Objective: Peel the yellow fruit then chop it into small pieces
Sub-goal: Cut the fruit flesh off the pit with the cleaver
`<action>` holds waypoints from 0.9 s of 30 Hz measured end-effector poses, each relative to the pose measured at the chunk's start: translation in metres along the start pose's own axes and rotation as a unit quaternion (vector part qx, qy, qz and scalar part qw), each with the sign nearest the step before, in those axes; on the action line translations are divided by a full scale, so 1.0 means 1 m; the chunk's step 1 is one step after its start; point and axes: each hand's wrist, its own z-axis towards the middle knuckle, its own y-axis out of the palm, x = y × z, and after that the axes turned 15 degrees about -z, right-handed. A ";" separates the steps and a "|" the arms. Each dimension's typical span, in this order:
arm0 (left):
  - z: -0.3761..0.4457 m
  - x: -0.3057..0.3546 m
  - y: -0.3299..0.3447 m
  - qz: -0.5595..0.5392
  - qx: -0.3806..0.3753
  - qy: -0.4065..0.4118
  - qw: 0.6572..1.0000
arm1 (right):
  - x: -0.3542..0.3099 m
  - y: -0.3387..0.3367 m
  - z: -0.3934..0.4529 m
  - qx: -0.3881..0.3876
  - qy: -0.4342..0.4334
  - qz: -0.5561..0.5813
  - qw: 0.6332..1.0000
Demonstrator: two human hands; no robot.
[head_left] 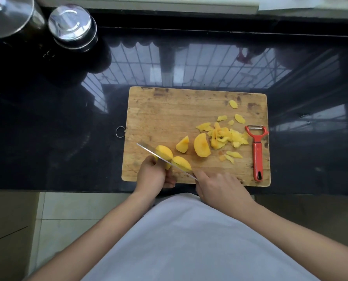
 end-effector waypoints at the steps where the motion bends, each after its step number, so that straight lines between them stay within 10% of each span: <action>1: 0.001 0.001 0.001 -0.002 0.000 0.000 1.000 | 0.000 0.000 0.000 0.005 0.003 0.000 1.000; 27: 0.013 -0.006 0.000 0.106 0.023 0.108 0.988 | 0.002 0.008 0.007 -0.054 -0.009 -0.020 0.998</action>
